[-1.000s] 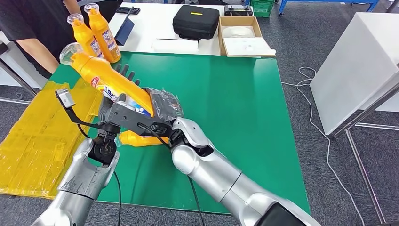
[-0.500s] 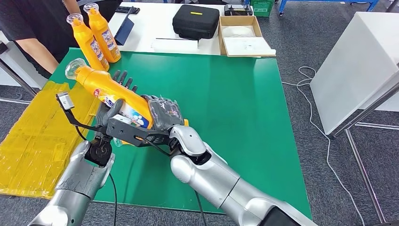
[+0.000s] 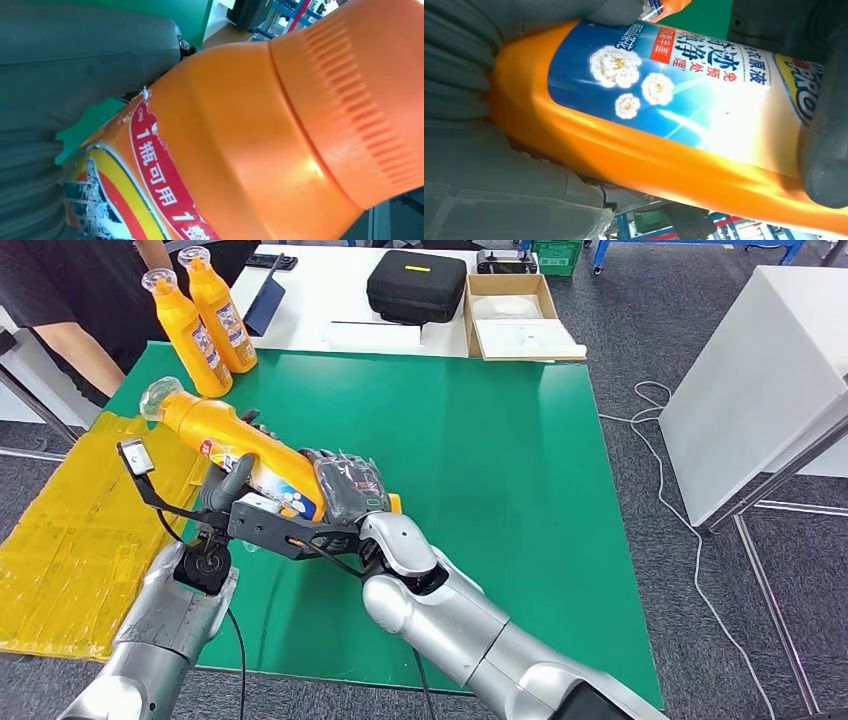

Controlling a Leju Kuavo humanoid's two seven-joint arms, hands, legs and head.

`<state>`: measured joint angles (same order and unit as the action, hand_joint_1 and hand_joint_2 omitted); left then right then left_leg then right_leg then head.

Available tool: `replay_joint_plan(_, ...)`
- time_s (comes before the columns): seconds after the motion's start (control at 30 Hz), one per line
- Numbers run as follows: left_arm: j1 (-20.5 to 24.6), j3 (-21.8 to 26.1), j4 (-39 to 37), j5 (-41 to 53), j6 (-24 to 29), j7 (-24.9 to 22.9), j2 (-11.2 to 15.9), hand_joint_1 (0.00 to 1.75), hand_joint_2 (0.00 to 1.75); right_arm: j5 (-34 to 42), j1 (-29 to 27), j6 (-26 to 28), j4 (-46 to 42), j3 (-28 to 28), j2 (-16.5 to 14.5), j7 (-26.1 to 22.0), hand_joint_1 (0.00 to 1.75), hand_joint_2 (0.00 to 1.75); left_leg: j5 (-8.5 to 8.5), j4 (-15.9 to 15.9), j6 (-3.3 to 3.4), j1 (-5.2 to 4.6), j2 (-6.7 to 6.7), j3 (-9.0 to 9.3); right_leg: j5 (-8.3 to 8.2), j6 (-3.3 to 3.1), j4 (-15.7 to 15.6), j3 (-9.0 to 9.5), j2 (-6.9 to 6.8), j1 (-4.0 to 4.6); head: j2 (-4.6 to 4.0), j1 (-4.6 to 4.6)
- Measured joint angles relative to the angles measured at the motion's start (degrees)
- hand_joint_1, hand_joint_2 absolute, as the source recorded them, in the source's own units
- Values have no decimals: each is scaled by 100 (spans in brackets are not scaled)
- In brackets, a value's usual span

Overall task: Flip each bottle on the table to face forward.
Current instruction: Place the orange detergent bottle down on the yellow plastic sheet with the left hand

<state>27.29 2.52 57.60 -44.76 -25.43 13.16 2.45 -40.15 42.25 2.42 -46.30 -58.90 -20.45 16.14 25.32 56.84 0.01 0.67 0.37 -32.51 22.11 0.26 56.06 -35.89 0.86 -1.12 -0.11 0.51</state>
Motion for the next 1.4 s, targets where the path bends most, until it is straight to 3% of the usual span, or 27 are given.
replay_joint_plan(0.5, 84, 215, -152, -391, -401, -493, -31, 175, 175, -322, -55, 36, 200, 210, -22, -247, 173, 175, 0, 1, 0, -1, 3, 3, 0, 0, -1, -5, 1, 0, 0, 0)
replay_joint_plan(0.53, 107, 219, -176, -394, -419, -497, -31, 175, 175, -433, -69, 41, 234, 317, -25, -331, 151, 175, 0, 1, 0, -1, 2, 3, 0, 0, -1, -5, 1, 0, 0, -1)
replay_joint_plan(0.57, 136, 222, -203, -392, -438, -502, -32, 175, 175, -557, -90, 35, 257, 436, -26, -422, 107, 175, 0, 1, 0, -1, 2, 2, 0, 0, -1, -4, 1, 0, 0, -1)
replay_joint_plan(0.63, 207, 231, -263, -381, -466, -515, -34, 175, 175, -795, -141, -8, 274, 692, -25, -585, 21, 87, 0, 1, 0, -1, 2, 1, 0, 0, 0, -4, 1, 0, 0, -2)
replay_joint_plan(0.67, 260, 258, -304, -376, -454, -513, -36, 175, 175, -870, -171, -24, 273, 825, -23, -663, 0, 44, 0, 1, 0, -1, 4, 1, -1, 0, 0, -4, 2, 0, 0, -1)
replay_joint_plan(0.7, 331, 318, -361, -367, -433, -495, -36, 175, 175, -888, -204, -41, 259, 982, -13, -768, 0, 0, 0, 2, 0, -1, 5, 2, -1, 0, 0, -4, 3, 0, 0, -1)
replay_joint_plan(0.8, 642, 633, -618, -326, -412, -336, -15, 175, 175, -575, -348, -111, 19, 1715, 129, -1275, 0, 0, -5, 4, 5, -1, -12, -2, -2, 0, -1, -4, -8, 1, 0, 0)
replay_joint_plan(0.9, 849, 935, -886, -241, -544, -188, 41, 175, 175, -176, -437, -249, -600, 2815, 423, -1758, 0, 0, -17, 5, 13, -8, -39, -13, -5, 6, 0, -2, -24, 0, 0, 0)
replay_joint_plan(1.03, 876, 1185, -1016, -147, -624, -191, 62, 175, 175, -84, -513, -467, -1412, 3907, 699, -1950, 0, 0, -18, 7, 14, -14, -34, -14, -7, 10, 0, 1, -23, -3, 0, -2)
replay_joint_plan(1.27, 1037, 1481, -1011, 246, -183, -343, 74, 175, 175, -156, -742, -473, -2109, 4475, 933, -1851, 0, 0, -16, 8, 16, -13, -29, -13, -7, 10, -2, -2, -21, -7, 0, 0)
replay_joint_plan(1.33, 1090, 1550, -949, 888, 212, -74, 92, 175, 175, -140, -815, -468, -2256, 4491, 979, -1790, 0, 0, -16, 7, 15, -10, -27, -12, -8, 10, -2, -2, -20, -7, 0, 0)
replay_joint_plan(1.4, 1146, 1590, -823, 2064, 1015, 419, 123, 175, 175, -150, -912, -463, -2408, 4491, 1021, -1725, 0, 0, -16, 6, 15, -7, -26, -11, -8, 10, -1, -2, -20, -5, 0, -1)
